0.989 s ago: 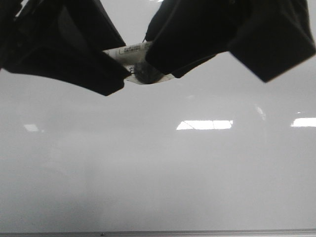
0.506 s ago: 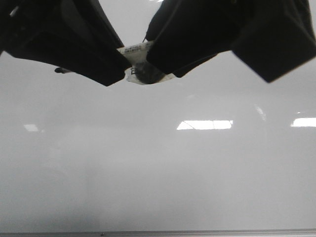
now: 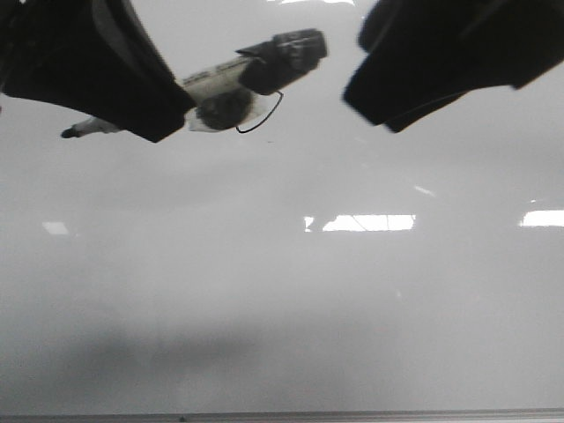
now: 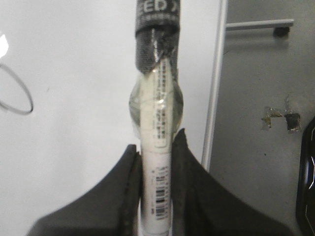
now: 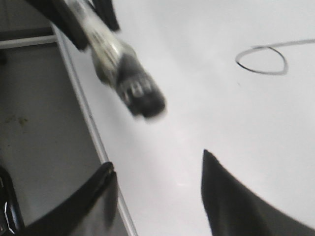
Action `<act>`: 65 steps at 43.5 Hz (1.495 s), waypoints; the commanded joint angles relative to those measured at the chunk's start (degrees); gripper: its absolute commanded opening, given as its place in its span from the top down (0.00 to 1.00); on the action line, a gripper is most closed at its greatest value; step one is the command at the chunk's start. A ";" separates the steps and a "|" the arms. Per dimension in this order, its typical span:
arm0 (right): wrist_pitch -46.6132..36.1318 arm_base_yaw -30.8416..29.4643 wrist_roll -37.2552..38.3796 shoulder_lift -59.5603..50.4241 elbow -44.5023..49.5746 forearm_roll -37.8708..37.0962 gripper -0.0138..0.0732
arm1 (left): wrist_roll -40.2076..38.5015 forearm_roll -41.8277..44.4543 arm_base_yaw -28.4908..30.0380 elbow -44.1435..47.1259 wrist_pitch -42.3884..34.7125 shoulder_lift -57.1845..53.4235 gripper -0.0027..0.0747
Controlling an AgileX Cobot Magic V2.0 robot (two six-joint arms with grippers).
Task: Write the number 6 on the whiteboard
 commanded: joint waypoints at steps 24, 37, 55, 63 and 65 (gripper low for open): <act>-4.58 -31.50 20.59 -35.92 18.30 0.30 0.92 | -15.77 -14.93 46.54 12.29 -7.03 -14.15 0.99; -4.58 -31.50 20.59 -35.87 18.47 0.52 0.92 | -16.68 -19.05 52.62 13.72 -15.73 -7.19 0.99; -6.46 -31.50 20.59 -35.87 19.85 1.63 0.92 | -16.60 -19.45 46.85 10.55 -32.53 9.21 0.99; -6.52 -31.50 20.59 -35.87 19.85 1.63 0.92 | -16.60 -19.45 46.95 9.62 -35.97 12.33 0.97; -6.52 -31.50 20.59 -35.87 19.85 1.63 0.92 | -16.60 -19.45 46.95 9.62 -36.51 12.75 0.94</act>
